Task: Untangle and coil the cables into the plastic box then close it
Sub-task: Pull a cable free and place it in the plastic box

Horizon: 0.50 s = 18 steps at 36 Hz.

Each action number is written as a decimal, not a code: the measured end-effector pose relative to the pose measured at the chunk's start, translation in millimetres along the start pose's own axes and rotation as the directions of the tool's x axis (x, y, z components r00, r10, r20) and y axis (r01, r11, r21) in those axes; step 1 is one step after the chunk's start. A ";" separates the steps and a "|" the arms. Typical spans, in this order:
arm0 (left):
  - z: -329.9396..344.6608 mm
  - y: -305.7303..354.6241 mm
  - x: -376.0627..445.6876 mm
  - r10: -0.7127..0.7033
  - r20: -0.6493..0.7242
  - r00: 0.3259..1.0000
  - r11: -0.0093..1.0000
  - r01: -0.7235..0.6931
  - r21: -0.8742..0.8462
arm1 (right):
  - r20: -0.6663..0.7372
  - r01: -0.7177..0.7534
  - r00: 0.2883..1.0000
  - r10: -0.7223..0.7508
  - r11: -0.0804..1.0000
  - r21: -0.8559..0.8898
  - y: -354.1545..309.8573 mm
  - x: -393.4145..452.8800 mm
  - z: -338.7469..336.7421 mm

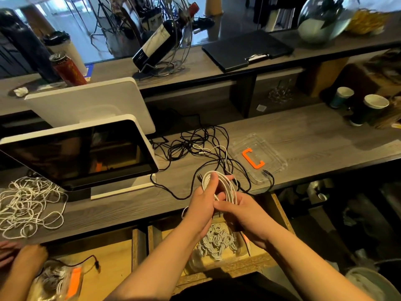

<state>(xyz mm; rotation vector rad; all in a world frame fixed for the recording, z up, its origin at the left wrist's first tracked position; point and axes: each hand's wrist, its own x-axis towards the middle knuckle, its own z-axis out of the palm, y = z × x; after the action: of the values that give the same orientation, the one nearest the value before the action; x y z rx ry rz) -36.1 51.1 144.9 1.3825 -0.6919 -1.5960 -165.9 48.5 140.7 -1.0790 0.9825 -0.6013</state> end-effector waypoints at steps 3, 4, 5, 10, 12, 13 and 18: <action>-4.1 -4.1 4.8 -0.020 -0.137 0.990 1.000 0.019 -0.007 | 0.038 0.020 0.999 -0.019 0.999 -0.030 -0.5 3.6 -2.3; -5.7 -4.2 5.8 -0.023 -0.151 0.988 1.000 0.021 -0.014 | 0.045 0.013 0.999 -0.012 1.000 -0.018 -1.6 4.1 -3.3; -7.8 -3.5 7.0 -0.035 -0.132 0.991 0.999 0.030 -0.039 | 0.045 0.003 0.999 -0.003 1.000 -0.001 -0.9 4.9 -5.2; -27.6 11.6 15.4 -0.093 0.150 0.984 0.951 0.132 -0.279 | 0.060 -0.056 0.997 0.056 0.998 -0.009 -1.8 7.2 -18.7; -40.1 12.0 19.2 -0.142 0.239 0.961 0.948 0.201 -0.246 | 0.083 -0.055 0.995 0.063 0.994 -0.091 -3.3 8.3 -22.7; -44.6 11.6 20.4 -0.163 0.277 0.947 0.949 0.227 -0.219 | 0.098 -0.047 0.993 0.059 0.991 -0.122 -3.3 9.4 -24.1; -42.5 12.3 16.3 -0.123 0.073 0.990 0.963 0.102 0.251 | 0.158 -0.057 0.983 0.091 0.977 -0.204 -3.3 11.7 -21.1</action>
<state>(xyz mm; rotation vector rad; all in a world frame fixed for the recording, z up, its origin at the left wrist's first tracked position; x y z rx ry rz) 8.4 37.0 138.3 1.5617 -0.9031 -1.7129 -179.0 28.4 136.7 -1.2430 0.9457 -0.3501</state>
